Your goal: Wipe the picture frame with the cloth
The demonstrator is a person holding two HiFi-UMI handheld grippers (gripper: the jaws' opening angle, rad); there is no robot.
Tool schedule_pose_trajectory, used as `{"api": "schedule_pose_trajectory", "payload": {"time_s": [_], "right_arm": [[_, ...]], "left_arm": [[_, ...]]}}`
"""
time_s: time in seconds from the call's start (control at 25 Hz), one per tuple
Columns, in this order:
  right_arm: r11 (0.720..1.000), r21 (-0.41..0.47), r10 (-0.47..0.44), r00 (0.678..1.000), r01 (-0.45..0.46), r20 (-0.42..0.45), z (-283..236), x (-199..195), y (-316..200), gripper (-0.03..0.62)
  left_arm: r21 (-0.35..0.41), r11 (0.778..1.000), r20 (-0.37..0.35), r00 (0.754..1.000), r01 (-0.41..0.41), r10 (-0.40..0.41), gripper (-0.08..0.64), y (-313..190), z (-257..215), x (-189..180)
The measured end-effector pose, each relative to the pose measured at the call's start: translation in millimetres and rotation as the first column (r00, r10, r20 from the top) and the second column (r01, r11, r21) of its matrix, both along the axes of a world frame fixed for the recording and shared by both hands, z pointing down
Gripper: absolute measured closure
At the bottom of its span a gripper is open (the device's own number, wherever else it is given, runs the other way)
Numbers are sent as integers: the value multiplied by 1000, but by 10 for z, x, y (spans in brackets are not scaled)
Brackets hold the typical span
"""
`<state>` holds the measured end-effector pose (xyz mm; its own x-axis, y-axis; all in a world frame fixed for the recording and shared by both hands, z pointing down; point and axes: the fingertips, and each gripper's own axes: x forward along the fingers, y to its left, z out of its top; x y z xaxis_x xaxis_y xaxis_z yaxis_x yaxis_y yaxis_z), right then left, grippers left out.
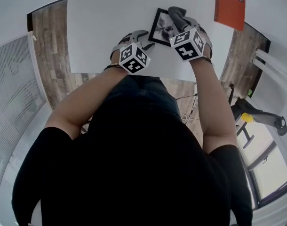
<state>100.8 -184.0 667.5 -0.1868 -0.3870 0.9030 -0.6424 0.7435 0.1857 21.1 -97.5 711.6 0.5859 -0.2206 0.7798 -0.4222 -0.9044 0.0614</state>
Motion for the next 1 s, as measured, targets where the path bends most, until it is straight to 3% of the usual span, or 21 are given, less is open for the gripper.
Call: {"api": "schedule_pose_trajectory", "payload": {"time_s": [0.36, 1.0], "right_arm": [[995, -71, -73, 997, 73, 11, 151, -226, 474, 486], [986, -165, 1, 996, 15, 94, 139, -280, 1009, 486]], "left_arm": [[5, 999, 14, 999, 46, -46, 331, 1, 7, -12], [0, 998, 15, 998, 55, -55, 330, 3, 23, -2]]}}
